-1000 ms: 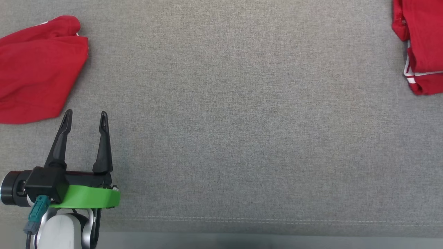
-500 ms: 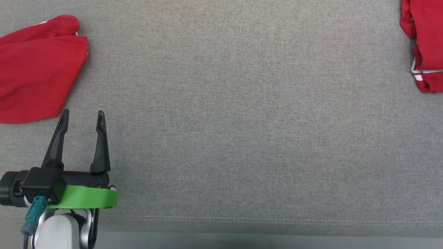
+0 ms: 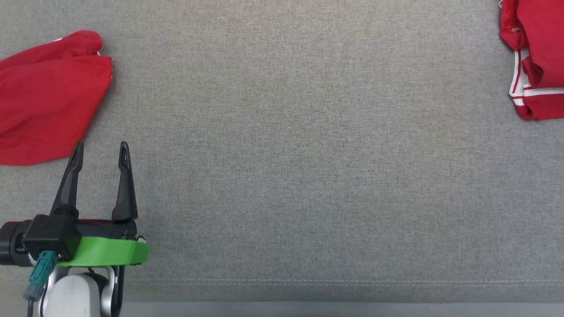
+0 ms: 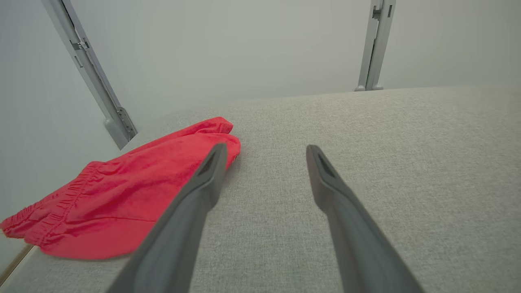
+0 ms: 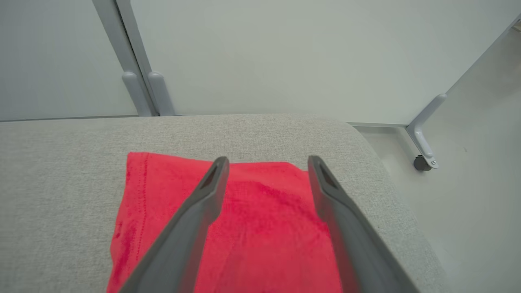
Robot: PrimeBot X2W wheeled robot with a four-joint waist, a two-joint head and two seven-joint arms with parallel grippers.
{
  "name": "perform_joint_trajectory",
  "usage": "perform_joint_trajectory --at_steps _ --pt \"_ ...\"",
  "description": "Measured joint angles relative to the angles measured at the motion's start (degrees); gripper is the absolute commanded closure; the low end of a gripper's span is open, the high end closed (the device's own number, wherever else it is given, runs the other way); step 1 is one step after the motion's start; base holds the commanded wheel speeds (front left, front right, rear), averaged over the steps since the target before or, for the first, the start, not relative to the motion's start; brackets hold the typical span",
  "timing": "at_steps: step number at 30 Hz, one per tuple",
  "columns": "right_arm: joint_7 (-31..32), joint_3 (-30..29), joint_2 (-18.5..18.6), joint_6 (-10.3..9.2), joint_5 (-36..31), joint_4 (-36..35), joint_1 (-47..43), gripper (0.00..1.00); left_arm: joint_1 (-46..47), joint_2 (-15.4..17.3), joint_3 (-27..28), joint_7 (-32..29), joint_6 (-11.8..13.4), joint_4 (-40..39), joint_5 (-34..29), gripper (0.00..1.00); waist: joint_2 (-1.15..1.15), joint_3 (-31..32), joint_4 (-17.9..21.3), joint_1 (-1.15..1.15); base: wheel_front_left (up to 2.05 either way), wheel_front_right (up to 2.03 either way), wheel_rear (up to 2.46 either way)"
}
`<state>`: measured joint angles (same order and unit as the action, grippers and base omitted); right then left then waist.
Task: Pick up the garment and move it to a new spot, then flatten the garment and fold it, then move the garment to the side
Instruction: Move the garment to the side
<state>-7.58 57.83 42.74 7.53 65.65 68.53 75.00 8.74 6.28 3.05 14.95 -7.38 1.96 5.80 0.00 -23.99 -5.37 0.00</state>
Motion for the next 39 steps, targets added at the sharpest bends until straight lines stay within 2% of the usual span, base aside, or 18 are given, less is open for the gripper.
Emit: perform_joint_trajectory --at_steps 5,10,16,24,31,39 --pt "-5.6 0.1 -1.7 0.0 0.8 -5.3 -4.5 0.0 -1.2 -0.2 0.9 0.0 0.0 0.7 0.0 0.0 0.0 2.3 0.8 0.0 0.0 0.0 0.0" --pt "-7.4 -0.7 -4.1 0.0 0.7 -10.3 -9.6 0.0 -2.4 -0.4 1.9 0.0 0.0 1.7 0.1 0.0 0.0 5.2 2.0 0.0 0.0 0.0 0.0" --pt "-7.5 -8.2 -7.0 0.0 -4.3 -17.2 -16.6 0.0 -3.8 -0.5 2.5 0.0 0.0 2.8 0.5 0.0 0.0 9.0 3.6 0.0 0.0 0.0 0.0" --pt "-7.5 -20.5 -11.7 0.0 -15.3 -25.6 -28.1 0.0 -5.4 -0.5 2.8 0.0 0.0 3.9 1.1 0.0 0.0 13.8 5.2 0.0 0.0 0.0 0.0" --pt "-7.5 -31.8 -17.4 0.0 -23.8 -32.1 -39.0 0.0 -6.9 -0.9 2.7 0.0 0.0 4.3 1.3 0.0 0.0 17.1 5.5 0.0 0.0 0.0 0.0" --pt "-7.5 -38.8 -23.7 -0.03 -30.3 -40.1 -48.0 0.0 -7.4 -1.0 2.5 0.0 0.0 5.1 1.7 0.0 0.0 19.5 5.6 0.0 0.0 0.0 0.0"
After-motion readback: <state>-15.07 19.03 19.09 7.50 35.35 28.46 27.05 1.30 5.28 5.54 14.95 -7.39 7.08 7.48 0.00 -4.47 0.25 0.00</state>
